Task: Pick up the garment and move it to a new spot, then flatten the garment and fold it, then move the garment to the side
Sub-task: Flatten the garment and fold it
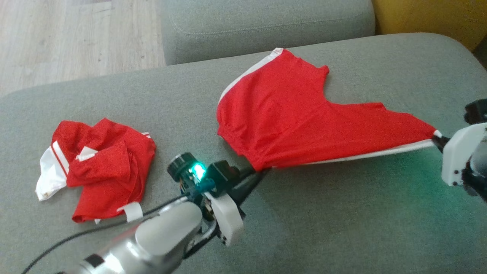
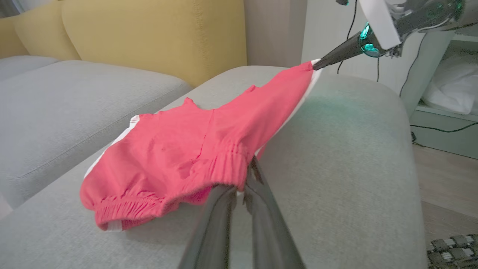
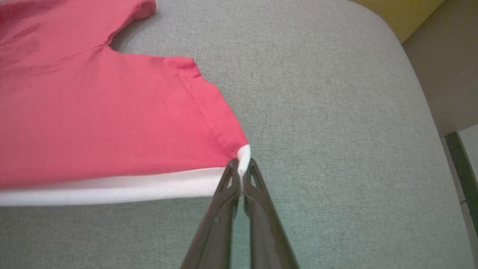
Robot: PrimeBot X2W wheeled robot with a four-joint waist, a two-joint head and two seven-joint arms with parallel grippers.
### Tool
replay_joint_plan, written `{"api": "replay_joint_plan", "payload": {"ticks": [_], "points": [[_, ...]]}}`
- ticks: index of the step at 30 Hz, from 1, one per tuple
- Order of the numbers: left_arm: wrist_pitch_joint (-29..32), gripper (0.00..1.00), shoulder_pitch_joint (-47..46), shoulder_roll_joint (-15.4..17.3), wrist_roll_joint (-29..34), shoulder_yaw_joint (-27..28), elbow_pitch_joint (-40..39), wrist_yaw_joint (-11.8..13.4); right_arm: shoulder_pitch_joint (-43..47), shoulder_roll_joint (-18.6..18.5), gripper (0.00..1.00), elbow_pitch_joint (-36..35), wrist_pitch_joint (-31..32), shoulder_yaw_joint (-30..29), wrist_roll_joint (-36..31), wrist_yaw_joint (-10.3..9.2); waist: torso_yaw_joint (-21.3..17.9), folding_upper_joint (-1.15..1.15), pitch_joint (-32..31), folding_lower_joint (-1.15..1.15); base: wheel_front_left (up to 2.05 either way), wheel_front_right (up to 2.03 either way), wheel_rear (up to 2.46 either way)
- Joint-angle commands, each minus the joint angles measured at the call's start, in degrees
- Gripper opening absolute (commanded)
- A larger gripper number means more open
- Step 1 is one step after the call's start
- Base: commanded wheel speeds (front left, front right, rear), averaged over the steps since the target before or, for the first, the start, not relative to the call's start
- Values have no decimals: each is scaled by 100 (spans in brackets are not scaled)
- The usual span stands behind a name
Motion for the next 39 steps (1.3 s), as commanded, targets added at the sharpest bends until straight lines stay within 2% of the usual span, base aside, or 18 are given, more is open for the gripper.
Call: {"api": "replay_joint_plan", "payload": {"ticks": [1, 10, 20, 24, 29, 39], "points": [[6, 0, -146, 157, -51, 176, -142, 60, -8, -263, 0, -124, -42, -67, 56, -5, -1, 0, -8, 1, 0, 0, 0], [312, 0, 89, 298, -122, 214, -847, 411, 287, -328, 0, -575, -145, -673, 14, -5, 29, 0, 146, 1, 0, 0, 0], [294, 0, -411, 368, -216, 738, -983, 834, -447, 156, 0, -903, -374, -1644, -809, -5, 348, 0, 983, 1, 0, 0, 0], [227, 0, -615, 243, -341, 985, -945, 937, -984, 478, 0, -842, -385, -2050, -1052, -5, 597, 0, 1319, 1, 0, 0, 0], [215, 0, -917, 47, -378, 1122, -806, 974, -1724, 779, 0, -560, -376, -2232, -1562, -5, 912, 0, 1740, 1, 0, 0, 0], [186, 0, -1509, -460, -311, 1156, -431, 917, -2958, 1085, 0, 298, -539, -2355, -2246, -5, 1475, 0, 2462, 1, 0, 0, 0]]}}
